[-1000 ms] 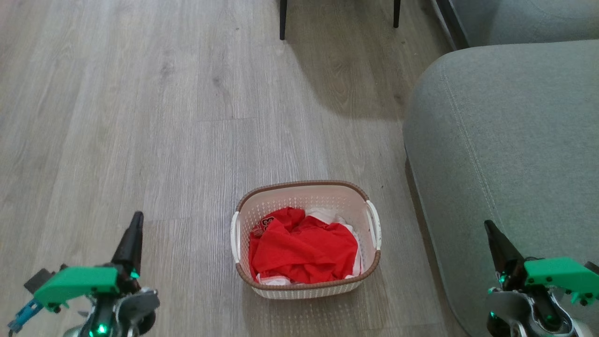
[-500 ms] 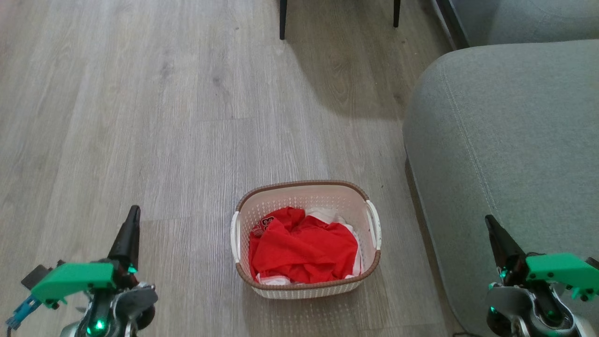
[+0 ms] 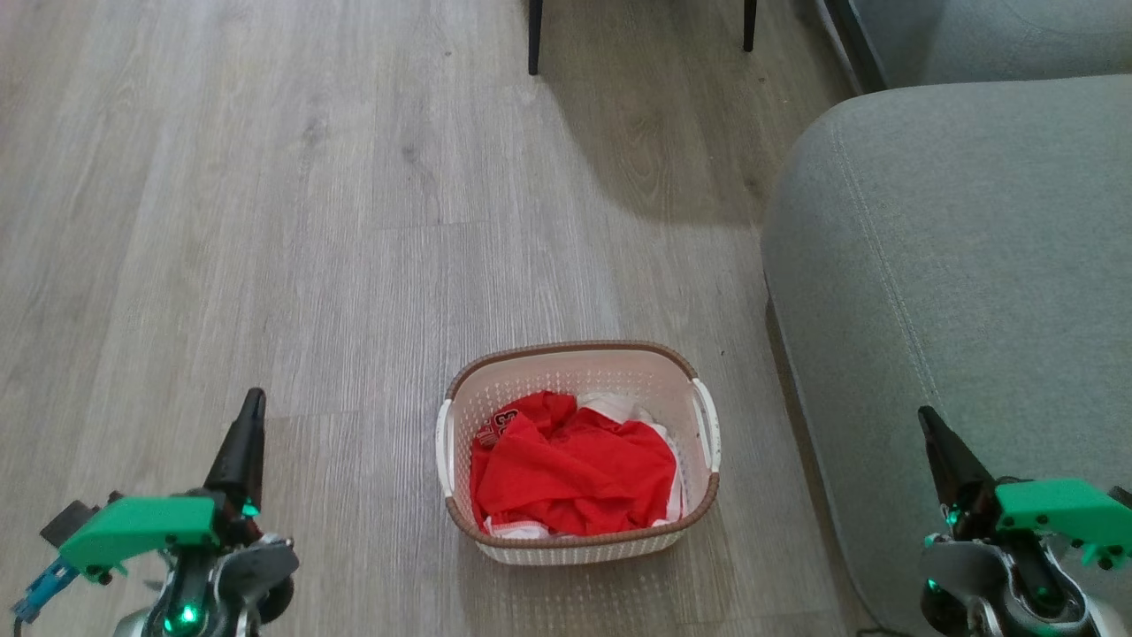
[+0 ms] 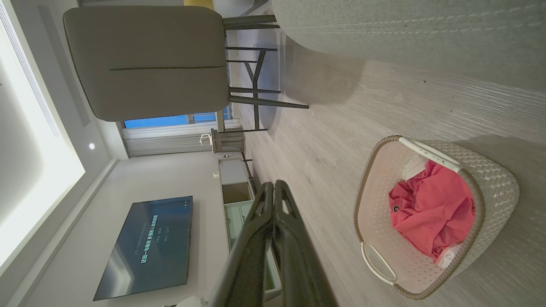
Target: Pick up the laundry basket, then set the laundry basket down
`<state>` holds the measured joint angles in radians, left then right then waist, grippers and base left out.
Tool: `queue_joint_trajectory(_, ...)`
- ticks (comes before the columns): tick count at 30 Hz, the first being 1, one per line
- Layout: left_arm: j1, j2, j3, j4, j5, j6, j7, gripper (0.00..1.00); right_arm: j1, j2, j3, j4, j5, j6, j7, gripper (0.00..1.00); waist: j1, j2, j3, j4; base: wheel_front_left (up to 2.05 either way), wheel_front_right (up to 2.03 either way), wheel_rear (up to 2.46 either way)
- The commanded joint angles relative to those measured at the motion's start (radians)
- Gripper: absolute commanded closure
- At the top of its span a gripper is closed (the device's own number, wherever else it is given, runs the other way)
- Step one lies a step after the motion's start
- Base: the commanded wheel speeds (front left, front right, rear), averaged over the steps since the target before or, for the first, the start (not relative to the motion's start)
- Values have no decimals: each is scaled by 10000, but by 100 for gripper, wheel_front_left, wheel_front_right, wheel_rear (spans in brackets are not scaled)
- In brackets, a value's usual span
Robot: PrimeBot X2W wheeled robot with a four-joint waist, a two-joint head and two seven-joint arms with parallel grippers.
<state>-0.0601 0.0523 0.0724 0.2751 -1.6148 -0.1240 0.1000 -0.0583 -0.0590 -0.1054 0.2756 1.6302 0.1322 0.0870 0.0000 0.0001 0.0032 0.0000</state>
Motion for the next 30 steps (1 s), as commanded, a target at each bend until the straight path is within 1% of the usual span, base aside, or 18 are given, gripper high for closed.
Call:
queue_joint_trajectory(1,-472,44,331,-301,-6,-67,66,100,-475,-80,145,-321,-25,-15,78,100,0,-1,0,0,0,0,0)
queue_joint_trajectory(30,-475,22,363,-300,20,-67,91,100,-481,-28,72,-317,-86,-15,137,100,0,-1,-1,0,0,0,0)
